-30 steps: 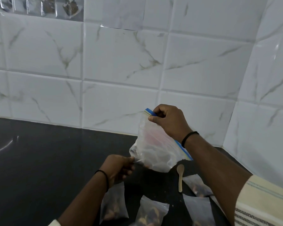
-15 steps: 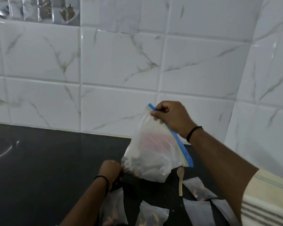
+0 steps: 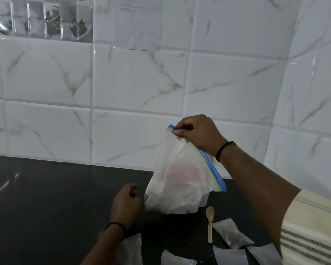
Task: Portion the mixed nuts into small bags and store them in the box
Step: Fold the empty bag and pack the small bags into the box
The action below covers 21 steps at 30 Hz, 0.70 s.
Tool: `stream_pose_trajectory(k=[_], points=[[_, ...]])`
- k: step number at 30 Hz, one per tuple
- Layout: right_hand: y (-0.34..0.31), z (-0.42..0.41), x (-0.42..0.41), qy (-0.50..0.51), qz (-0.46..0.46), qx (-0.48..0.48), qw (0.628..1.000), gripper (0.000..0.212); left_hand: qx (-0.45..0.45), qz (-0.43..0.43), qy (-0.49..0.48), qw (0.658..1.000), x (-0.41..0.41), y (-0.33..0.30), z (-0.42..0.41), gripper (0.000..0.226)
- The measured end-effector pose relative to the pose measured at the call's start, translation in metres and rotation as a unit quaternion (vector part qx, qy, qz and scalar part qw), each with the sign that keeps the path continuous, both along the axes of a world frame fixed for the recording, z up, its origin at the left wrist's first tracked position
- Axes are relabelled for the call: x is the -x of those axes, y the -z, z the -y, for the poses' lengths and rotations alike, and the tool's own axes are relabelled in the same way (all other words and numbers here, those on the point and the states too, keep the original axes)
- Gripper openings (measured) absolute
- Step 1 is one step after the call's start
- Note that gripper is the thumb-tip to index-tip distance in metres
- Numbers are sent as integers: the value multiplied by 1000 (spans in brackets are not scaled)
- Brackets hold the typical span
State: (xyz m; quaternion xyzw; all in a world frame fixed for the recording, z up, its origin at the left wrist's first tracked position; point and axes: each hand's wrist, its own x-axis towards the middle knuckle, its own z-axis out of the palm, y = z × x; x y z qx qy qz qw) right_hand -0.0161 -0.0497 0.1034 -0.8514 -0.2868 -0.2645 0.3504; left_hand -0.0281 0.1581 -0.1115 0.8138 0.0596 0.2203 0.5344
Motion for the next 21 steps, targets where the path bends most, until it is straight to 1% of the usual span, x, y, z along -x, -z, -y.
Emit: stream_pose_trajectory(k=[1, 2, 3, 5, 6, 7, 10, 13, 15, 16, 18, 19, 21], points=[[3, -2, 1, 0, -9, 8, 1000, 6, 49, 51, 25, 997, 5, -6, 3, 31], [5, -5, 3, -1, -22, 21, 1000, 4, 97, 90, 61, 989, 11, -14, 8, 32], [8, -8, 6, -6, -38, 37, 999, 3, 127, 111, 101, 981, 18, -21, 12, 32], [15, -15, 12, -24, -71, 63, 995, 11, 142, 122, 171, 967, 25, -28, 18, 40], [18, -18, 14, -34, -87, 70, 993, 16, 141, 123, 189, 964, 28, -28, 19, 43], [21, -21, 17, -44, -104, 74, 991, 21, 133, 125, 192, 964, 29, -27, 20, 39], [23, -18, 22, -53, -125, 86, 987, 30, 131, 157, 146, 968, 32, -29, 21, 9], [24, 3, 24, -23, -145, 155, 977, 43, 140, 179, 106, 968, 28, -27, 21, 15], [30, 24, 26, 10, -182, 215, 959, 53, 159, 183, 100, 965, 25, -26, 20, 14], [34, 35, 26, 24, -202, 241, 949, 51, 165, 184, 94, 964, 24, -27, 19, 14], [45, 55, 27, 52, -222, 283, 931, 33, 164, 189, 84, 964, 21, -26, 17, 13], [49, 63, 29, 70, -217, 300, 926, 26, 160, 189, 84, 965, 19, -25, 16, 13], [58, 77, 29, 103, -207, 313, 921, 26, 154, 185, 86, 967, 21, -24, 19, 13]])
